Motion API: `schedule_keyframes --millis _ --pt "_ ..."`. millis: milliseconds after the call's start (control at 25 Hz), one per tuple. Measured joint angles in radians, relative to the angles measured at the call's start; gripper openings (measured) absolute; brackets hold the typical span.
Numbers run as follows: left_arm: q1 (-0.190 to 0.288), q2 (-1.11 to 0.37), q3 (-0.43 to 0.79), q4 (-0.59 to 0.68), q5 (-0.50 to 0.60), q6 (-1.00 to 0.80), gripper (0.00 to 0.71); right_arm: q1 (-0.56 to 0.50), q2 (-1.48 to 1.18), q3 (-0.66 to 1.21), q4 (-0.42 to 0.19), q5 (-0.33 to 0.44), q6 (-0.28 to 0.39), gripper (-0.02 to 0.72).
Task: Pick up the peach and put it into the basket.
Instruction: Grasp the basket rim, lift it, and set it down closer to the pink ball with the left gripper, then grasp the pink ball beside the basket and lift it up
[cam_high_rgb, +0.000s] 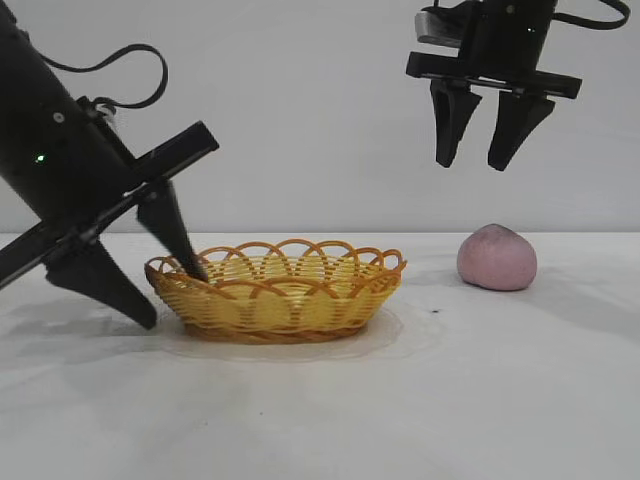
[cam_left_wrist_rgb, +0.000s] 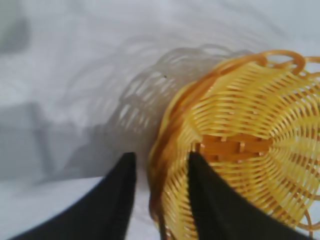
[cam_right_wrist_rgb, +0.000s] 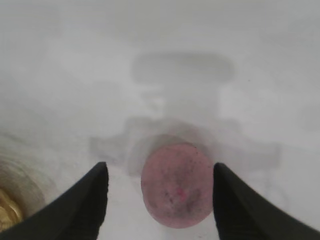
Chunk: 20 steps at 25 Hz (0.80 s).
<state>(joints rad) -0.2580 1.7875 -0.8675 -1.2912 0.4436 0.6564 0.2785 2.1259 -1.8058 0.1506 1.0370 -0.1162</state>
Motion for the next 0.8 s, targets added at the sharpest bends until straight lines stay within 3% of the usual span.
schedule_keyframes --millis 120,280,400,480,560,640,680,800 --pt "0.086 -0.055 0.023 0.028 0.004 0.0 0.484 0.0 0.0 0.0 0.004 0.0 0.0 0.426" --pt "0.2 -0.123 0.031 0.159 0.011 -0.003 0.484 0.0 0.0 0.0 0.015 0.0 0.0 0.426" --pt "0.214 -0.173 0.001 0.446 0.036 -0.092 0.484 0.0 0.0 0.0 0.026 0.0 -0.002 0.426" --pt "0.214 -0.192 -0.035 0.724 0.084 -0.277 0.389 0.0 0.0 0.0 0.031 0.0 -0.002 0.426" --pt "0.214 -0.199 -0.06 1.004 0.127 -0.463 0.394 0.0 0.0 0.0 0.033 0.0 -0.002 0.426" --pt "0.214 -0.205 -0.063 1.2 0.161 -0.61 0.394 0.0 0.0 0.0 0.035 0.0 -0.004 0.426" --pt "0.214 -0.209 -0.063 1.272 0.179 -0.664 0.354 0.0 0.0 0.0 0.035 -0.002 -0.003 0.426" --pt "0.214 -0.251 -0.063 1.346 0.216 -0.727 0.368 0.0 0.0 0.0 0.037 -0.002 -0.003 0.426"
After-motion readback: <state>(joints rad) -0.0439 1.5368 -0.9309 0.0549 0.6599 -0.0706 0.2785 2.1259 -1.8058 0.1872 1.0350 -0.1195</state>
